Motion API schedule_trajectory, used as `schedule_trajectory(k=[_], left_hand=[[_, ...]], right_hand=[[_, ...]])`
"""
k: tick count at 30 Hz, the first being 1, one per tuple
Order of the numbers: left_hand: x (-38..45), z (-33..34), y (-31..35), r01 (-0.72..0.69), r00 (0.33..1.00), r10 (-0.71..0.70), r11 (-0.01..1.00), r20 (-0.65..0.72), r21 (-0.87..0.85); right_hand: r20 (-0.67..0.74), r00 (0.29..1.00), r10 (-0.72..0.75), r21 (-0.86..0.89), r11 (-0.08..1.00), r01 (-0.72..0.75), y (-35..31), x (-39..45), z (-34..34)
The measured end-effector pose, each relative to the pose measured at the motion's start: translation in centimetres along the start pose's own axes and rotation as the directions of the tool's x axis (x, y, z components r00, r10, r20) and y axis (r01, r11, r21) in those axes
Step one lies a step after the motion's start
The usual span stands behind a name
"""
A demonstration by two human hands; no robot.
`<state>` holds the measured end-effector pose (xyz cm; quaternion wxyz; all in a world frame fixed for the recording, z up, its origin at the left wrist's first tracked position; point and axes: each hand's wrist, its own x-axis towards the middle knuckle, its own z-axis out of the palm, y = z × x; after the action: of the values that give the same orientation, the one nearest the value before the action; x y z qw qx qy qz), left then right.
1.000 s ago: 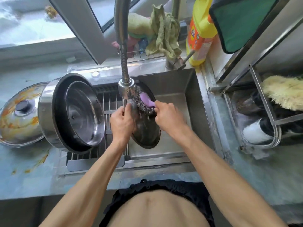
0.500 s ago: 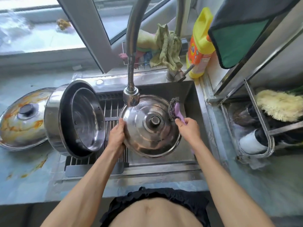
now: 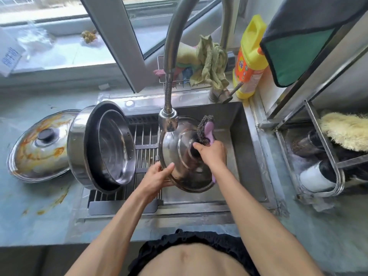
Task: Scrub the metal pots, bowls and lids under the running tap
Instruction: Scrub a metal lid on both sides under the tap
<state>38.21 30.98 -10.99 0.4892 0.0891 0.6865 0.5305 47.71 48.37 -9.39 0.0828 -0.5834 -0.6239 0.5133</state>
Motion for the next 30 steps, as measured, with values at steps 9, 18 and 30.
schedule_trajectory(k=[9, 18, 30], left_hand=[[1.0, -2.1, 6.2, -0.124, 0.961, 0.166, 0.973, -0.219, 0.195], [2.2, -1.4, 5.5, -0.005, 0.94, 0.035, 0.996, -0.339, 0.09], [2.7, -1.7, 2.6, -0.129, 0.822, -0.094, 0.93, -0.562, -0.343]], right_hand=[[0.131, 0.986, -0.106, 0.126, 0.988, 0.09, 0.1, 0.0, -0.3], [0.077, 0.997, 0.016, 0.368, 0.929, -0.043, 2.4, 1.2, -0.7], [0.01, 0.99, -0.139, 0.029, 0.99, 0.139, 6.9, 0.5, -2.1]])
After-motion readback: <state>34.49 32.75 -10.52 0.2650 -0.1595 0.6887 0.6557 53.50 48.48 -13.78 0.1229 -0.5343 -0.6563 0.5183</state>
